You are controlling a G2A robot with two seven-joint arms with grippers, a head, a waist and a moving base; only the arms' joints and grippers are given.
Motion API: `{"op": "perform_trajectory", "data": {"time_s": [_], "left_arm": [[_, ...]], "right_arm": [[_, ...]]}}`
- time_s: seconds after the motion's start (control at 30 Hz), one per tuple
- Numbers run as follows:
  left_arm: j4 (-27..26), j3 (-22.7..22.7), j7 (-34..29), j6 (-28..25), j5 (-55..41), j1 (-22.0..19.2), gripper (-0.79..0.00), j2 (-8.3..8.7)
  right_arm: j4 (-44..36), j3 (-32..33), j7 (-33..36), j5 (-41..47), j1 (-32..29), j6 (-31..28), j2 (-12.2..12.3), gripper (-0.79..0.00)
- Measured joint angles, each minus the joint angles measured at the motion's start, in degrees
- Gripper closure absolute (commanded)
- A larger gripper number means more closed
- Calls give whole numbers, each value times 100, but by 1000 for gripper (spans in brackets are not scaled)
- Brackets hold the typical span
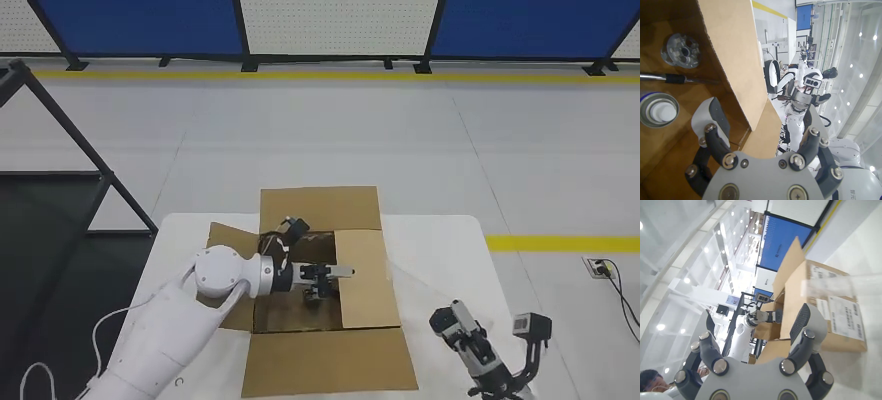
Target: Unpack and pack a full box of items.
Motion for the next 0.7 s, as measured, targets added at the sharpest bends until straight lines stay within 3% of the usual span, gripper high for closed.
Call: {"op": "perform_trajectory", "data": {"time_s": [0.13,0.33,0.7], "left_arm": [[268,198,39,-109,-48,-191,-785,-147],[526,311,38,-232,-104,-335,-785,-281],[656,297,37,-328,-94,-373,-785,-390]], "right_arm": [[398,-61,-186,-386,230,901,21,-785],[948,-149,-424,-404,573,1654,30,-785],[1748,-415,-986,-535,1257,2145,16,-785]]}}
